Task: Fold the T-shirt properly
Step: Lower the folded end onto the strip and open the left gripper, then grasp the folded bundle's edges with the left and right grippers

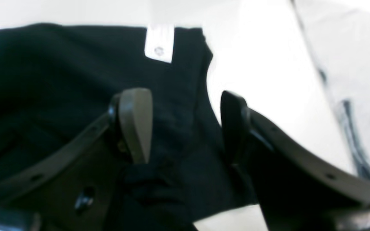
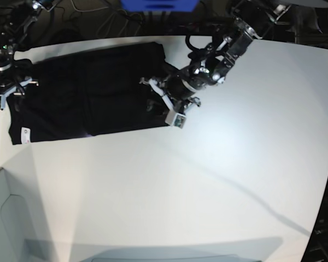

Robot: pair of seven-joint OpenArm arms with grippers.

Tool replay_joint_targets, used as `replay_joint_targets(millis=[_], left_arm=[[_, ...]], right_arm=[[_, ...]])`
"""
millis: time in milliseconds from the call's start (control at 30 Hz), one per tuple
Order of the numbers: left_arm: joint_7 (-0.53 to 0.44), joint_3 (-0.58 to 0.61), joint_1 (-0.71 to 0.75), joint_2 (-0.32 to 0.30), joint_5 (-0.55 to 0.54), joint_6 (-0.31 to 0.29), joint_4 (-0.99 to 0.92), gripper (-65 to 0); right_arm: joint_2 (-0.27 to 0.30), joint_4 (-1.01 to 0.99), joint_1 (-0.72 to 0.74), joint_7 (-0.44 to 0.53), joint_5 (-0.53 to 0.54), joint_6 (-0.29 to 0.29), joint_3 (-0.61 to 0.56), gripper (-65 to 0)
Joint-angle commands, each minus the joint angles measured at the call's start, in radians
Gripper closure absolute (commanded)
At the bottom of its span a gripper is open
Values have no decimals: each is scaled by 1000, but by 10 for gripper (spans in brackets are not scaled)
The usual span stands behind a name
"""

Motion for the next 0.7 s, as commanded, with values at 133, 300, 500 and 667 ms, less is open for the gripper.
replay_joint_targets(millis=[133, 300, 500, 667], left_arm=[[-17, 22, -53, 86, 4, -8, -120, -243], [-10, 22, -120, 141, 4, -8, -273, -243], [-16, 19, -148, 92, 4, -8, -314, -243], [-14, 17, -168, 70, 4, -8, -313, -243]], right_arm=[[76, -107, 37, 19, 5, 10, 10, -348], [107, -142, 38, 20, 5, 10, 10, -348], [131, -193, 55, 22, 5, 10, 7, -348], [154, -299, 110, 22, 5, 10, 8, -348]])
